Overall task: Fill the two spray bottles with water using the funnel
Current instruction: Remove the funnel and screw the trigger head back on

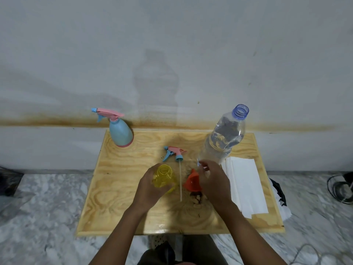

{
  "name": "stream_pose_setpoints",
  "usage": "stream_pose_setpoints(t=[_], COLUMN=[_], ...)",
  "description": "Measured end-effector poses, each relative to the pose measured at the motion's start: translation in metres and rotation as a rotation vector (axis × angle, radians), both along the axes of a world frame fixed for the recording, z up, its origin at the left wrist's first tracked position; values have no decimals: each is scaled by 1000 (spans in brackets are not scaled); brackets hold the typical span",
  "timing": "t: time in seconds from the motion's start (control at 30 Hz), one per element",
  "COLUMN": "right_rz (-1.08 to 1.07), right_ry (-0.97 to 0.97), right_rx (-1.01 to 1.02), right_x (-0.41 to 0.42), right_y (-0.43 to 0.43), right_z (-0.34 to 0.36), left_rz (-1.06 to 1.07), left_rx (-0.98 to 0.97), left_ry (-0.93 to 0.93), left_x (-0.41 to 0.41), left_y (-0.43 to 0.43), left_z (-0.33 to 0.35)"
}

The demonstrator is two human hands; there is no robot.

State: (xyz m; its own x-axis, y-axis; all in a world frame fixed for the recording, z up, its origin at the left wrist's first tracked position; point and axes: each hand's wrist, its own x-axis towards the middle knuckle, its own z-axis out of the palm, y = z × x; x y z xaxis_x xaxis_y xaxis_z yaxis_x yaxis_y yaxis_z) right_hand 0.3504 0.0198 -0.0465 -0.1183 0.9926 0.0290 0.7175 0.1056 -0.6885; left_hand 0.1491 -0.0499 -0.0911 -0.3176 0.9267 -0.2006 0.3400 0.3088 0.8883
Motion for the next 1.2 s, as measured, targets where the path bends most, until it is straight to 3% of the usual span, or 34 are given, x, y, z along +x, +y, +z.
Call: stream_pose_setpoints(t=[0.2,0.4,0.63,0.83,0.93,1.1,1.2], right_rz=[186,170,152,54,16,15,27], right_ry=[-57,-278,-309,-90,177,536,651], right_rx=[-253,-405,-500,-467,-401,-187,-62], right_x=[-64,-94,-99,-93,-86,-74,-70], right_y=[49,76,90,94,89,71,59], right_z=[1,-18,-36,-26,-6,49,82], left_rz=[8,24,38,25,12,16,19], left_rx=[48,11,-54,-34,-2,51,76], left_ry=[-23,-57,-47,-80,-94,-71,-24], left_x=[-6,-12,-11,-13,-18,-26,-31], left_y=[0,1,0,1,3,4,6], left_z=[0,-9,-11,-8,-6,2,6])
